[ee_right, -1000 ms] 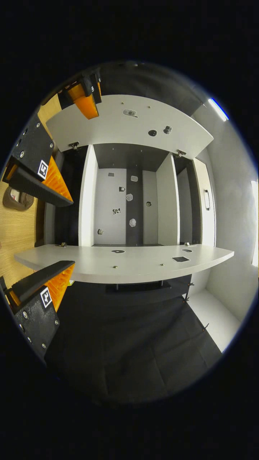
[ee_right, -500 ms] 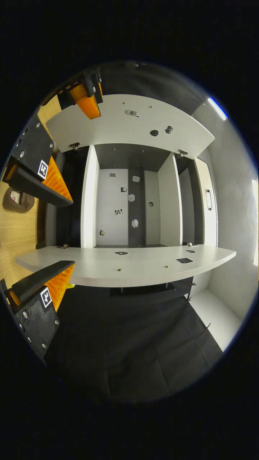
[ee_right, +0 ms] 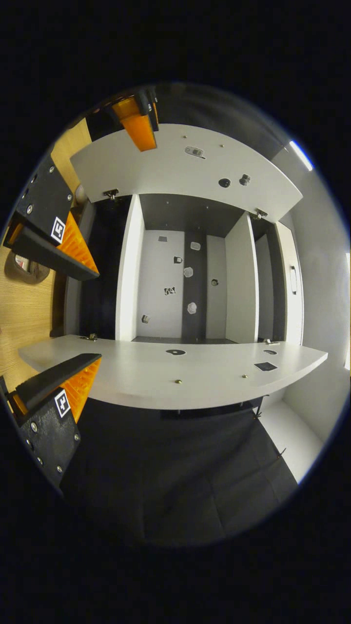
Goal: Grab one shoe with the right hand and put it into the shoe cabinet, grab the other shoe with the left hand and put it into the shoe cabinet; then close the right door with the right hand and the left door with the left hand.
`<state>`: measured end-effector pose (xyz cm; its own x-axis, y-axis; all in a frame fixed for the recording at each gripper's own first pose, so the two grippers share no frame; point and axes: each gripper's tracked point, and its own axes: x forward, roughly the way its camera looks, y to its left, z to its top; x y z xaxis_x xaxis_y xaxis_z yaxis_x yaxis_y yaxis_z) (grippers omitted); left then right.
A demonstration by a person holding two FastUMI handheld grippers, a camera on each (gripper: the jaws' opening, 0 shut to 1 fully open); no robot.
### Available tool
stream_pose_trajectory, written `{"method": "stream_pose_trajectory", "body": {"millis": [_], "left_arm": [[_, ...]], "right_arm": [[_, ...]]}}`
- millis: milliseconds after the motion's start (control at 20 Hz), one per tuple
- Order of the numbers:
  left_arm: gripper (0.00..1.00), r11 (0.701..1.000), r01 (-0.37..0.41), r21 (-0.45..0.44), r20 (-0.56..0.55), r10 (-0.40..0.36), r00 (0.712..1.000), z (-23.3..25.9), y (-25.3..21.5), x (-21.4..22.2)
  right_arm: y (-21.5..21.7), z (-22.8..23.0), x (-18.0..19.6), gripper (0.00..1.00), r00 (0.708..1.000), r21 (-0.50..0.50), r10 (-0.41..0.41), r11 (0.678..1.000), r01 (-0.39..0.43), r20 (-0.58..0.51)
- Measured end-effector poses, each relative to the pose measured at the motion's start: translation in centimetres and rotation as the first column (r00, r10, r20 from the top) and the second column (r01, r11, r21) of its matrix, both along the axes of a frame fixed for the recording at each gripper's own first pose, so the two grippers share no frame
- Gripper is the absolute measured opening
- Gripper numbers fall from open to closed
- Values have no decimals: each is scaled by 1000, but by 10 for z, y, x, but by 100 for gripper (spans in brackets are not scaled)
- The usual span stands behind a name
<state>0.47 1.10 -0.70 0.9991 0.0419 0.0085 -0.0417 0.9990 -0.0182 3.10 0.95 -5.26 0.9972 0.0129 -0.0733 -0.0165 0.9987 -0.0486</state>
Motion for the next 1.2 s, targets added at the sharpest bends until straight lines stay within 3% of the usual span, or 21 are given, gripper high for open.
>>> {"method": "stream_pose_trajectory", "body": {"millis": [150,300,500,600,650,700,750,800,850,950,1200], "left_arm": [[98,1000,-11,1,-4,11,1000,0,2,-2],[96,1000,-23,-2,-9,23,1000,-2,7,-6],[99,999,-37,-9,-28,37,999,-6,15,-11],[96,999,-44,0,-30,44,999,-7,19,-14],[99,999,-47,1,-29,47,998,-7,20,-14],[93,999,-49,0,-28,49,998,-7,22,-14],[96,999,-47,-1,-26,47,999,-7,22,-14],[99,999,-45,-1,-24,45,999,-7,21,-16],[96,999,-45,3,-24,45,999,-7,21,-16],[93,999,-42,8,-28,43,999,-8,21,-16],[96,999,-44,-2,-47,44,998,-15,24,-18]], "right_arm": [[22,-48,7,93,995,-19,51,998,-53,-90],[42,-119,13,93,967,-18,91,995,-98,-239],[58,-208,20,93,902,-48,113,988,-146,-417],[69,-241,20,92,857,-28,144,983,-181,-494],[72,-255,19,92,834,-13,151,983,-185,-531],[72,-268,20,93,814,-10,146,983,-183,-562],[71,-280,21,93,796,-16,133,984,-177,-591],[70,-290,22,92,783,-19,122,986,-168,-610],[72,-298,23,92,771,-14,118,987,-163,-625],[73,-316,29,91,754,-19,117,985,-169,-647],[63,-348,59,90,744,-33,63,993,-113,-665]]}}
